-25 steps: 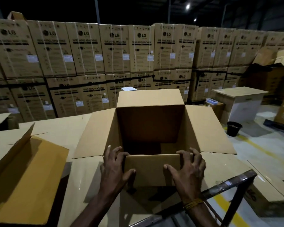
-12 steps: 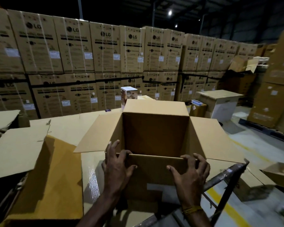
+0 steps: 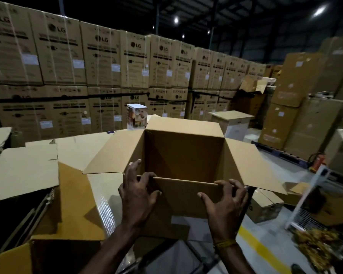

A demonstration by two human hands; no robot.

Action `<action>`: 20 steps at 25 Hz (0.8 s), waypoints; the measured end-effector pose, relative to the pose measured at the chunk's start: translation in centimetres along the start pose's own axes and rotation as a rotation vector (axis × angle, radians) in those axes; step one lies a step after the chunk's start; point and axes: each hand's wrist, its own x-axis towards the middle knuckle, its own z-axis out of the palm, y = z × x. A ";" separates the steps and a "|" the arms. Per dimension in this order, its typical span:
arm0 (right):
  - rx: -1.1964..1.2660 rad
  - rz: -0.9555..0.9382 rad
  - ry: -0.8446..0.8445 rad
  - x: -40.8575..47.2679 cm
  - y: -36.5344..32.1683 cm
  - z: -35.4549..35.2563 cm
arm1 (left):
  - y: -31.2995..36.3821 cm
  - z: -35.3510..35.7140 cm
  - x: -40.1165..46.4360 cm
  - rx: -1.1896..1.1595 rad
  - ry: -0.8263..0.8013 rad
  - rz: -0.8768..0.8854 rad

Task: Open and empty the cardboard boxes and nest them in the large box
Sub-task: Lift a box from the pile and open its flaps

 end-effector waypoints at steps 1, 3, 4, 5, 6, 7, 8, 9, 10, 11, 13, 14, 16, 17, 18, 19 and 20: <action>0.016 -0.003 0.002 -0.2 -0.1 -0.9 | 0.6 -0.7 -0.4 -0.009 0.009 0.012; 0.050 -0.014 0.013 -0.6 -0.3 -2.9 | 2.0 -2.3 -1.3 -0.024 0.032 0.035; 0.069 -0.022 0.026 -0.9 -0.5 -4.1 | 2.8 -3.3 -1.9 -0.029 0.045 0.044; 0.085 -0.036 0.041 -1.3 -0.7 -5.2 | 3.5 -4.4 -2.5 -0.032 0.055 0.052; 0.094 -0.054 0.058 -1.6 -1.0 -6.3 | 4.2 -5.4 -3.1 -0.031 0.060 0.060; 0.101 -0.073 0.077 -2.0 -1.4 -7.5 | 4.8 -6.6 -3.7 -0.028 0.067 0.072; 0.109 -0.081 0.095 -2.3 -1.9 -8.6 | 5.5 -7.7 -4.2 -0.027 0.079 0.084; 0.124 -0.076 0.110 -2.8 -2.4 -9.8 | 6.1 -8.9 -4.7 -0.027 0.086 0.095; 0.140 -0.077 0.125 -3.2 -3.0 -10.8 | 6.5 -10.1 -5.1 -0.025 0.092 0.109; 0.151 -0.082 0.140 -3.6 -3.6 -11.7 | 6.9 -11.2 -5.4 -0.021 0.097 0.124; 0.168 -0.097 0.164 -4.5 -4.8 -13.5 | 7.9 -13.5 -6.0 -0.010 0.112 0.158; 0.180 -0.104 0.181 -4.8 -5.5 -14.4 | 8.3 -14.6 -6.2 -0.004 0.109 0.172; 0.205 -0.128 0.218 -5.4 -7.0 -15.9 | 8.9 -17.0 -6.5 -0.004 0.120 0.197; 0.211 -0.139 0.240 -5.1 -7.6 -16.4 | 9.3 -17.8 -6.1 -0.012 0.137 0.212; 0.218 -0.154 0.254 -5.2 -8.7 -17.0 | 9.4 -19.1 -5.9 -0.014 0.152 0.225; 0.225 -0.163 0.267 -5.3 -9.9 -17.6 | 9.4 -20.5 -5.7 -0.015 0.174 0.237; 0.244 -0.173 0.286 -5.3 -11.0 -18.1 | 9.5 -21.7 -5.5 -0.020 0.205 0.256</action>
